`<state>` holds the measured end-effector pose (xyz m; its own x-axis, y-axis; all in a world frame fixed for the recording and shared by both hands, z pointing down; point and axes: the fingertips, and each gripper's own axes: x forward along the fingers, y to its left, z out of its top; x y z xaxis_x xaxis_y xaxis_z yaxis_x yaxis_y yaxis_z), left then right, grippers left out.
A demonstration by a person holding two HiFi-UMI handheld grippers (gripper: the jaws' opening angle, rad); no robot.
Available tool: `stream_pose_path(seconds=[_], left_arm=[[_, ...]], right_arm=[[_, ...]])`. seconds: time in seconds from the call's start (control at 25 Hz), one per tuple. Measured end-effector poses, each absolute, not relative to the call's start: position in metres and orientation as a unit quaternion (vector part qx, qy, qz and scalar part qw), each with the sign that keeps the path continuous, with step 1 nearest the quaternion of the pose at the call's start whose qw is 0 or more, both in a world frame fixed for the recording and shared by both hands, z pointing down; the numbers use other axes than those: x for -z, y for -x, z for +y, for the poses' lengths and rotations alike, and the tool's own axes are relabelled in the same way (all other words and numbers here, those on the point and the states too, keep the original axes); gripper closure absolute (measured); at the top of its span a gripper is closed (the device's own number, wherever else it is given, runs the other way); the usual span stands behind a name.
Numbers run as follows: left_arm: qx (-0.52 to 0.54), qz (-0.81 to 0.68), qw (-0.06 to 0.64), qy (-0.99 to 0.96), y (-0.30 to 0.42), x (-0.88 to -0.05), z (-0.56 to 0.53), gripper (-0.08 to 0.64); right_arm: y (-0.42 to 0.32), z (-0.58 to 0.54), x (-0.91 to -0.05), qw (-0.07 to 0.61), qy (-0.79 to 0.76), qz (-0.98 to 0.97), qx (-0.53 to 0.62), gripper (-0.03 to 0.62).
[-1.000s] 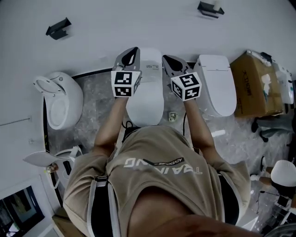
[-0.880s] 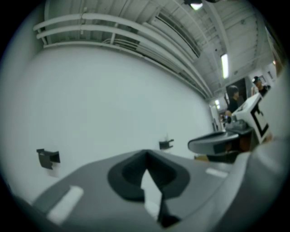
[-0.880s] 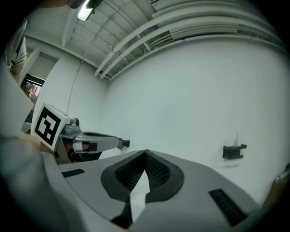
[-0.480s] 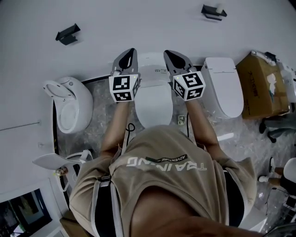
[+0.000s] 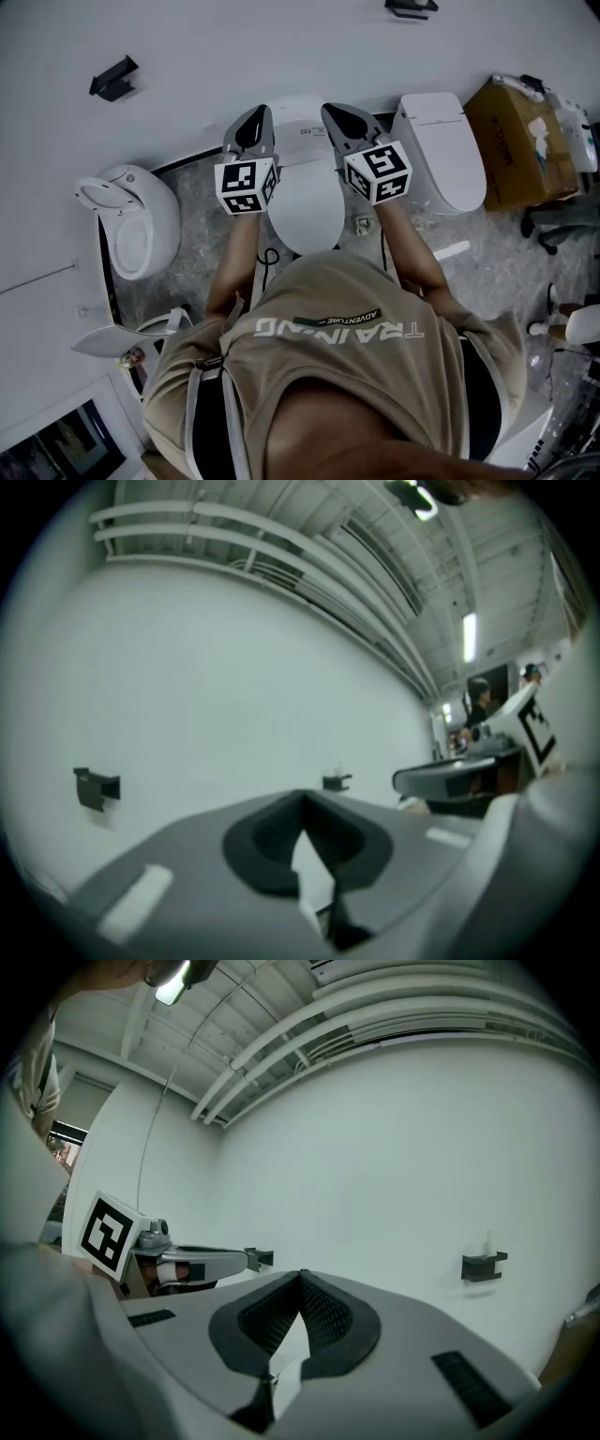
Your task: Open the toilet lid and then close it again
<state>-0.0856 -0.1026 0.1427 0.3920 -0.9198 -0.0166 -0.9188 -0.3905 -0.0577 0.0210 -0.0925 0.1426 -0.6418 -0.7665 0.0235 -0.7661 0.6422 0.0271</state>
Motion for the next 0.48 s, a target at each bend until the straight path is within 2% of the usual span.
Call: stream_pose_path(seconds=[0.28, 0.48], left_arm=[[0.016, 0.547, 0.014, 0.837, 0.090, -0.152, -0.095, 0.557], [0.023, 0.536, 0.029, 0.843, 0.089, -0.148, -0.093, 0.557]], right_arm=[[-0.015, -0.091, -0.143, 0.018, -0.424, -0.906, 0.005, 0.578], [0.000, -0.086, -0.147, 0.025, -0.411, -0.911, 0.008, 0.578]])
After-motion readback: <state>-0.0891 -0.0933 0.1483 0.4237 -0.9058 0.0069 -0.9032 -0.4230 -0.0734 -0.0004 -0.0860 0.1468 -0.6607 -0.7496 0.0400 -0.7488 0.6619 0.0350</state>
